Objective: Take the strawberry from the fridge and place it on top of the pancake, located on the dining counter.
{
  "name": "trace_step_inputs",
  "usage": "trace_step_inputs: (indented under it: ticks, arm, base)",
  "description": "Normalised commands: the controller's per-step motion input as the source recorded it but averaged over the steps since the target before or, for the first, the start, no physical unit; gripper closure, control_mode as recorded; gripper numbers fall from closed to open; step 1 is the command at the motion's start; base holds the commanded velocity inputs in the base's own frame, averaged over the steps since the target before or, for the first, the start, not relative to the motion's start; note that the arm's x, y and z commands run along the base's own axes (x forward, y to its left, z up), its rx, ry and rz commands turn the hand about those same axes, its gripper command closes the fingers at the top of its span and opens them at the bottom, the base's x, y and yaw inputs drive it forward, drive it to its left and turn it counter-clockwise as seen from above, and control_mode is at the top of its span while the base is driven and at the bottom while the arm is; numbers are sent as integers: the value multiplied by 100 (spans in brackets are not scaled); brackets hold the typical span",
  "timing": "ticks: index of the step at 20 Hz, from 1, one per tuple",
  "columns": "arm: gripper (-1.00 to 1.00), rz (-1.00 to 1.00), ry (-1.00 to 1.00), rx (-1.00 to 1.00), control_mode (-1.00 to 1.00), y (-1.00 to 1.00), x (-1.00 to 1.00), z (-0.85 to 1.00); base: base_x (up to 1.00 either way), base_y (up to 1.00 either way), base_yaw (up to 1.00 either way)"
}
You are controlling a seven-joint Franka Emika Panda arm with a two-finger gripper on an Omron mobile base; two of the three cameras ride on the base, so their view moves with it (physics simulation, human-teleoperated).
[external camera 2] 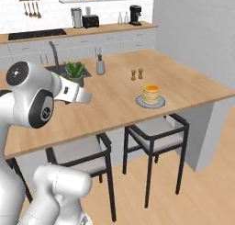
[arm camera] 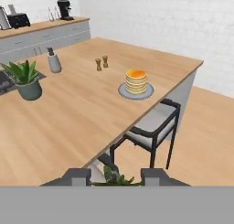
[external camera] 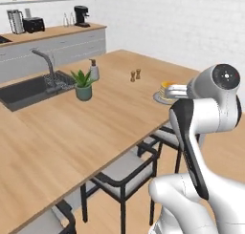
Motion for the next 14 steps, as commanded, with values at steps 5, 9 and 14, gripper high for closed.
trace_step_inputs:
  ticks: [5, 9, 14]
  arm:
    - [100, 0, 0, 0, 100, 0, 0, 0]
    - [100, 0, 0, 0, 100, 0, 0, 0]
    - [100, 0, 0, 0, 100, 0, 0, 0]
  base:
    - [78, -100, 28]
    - [79, -100, 30]
    - [79, -80, 37]
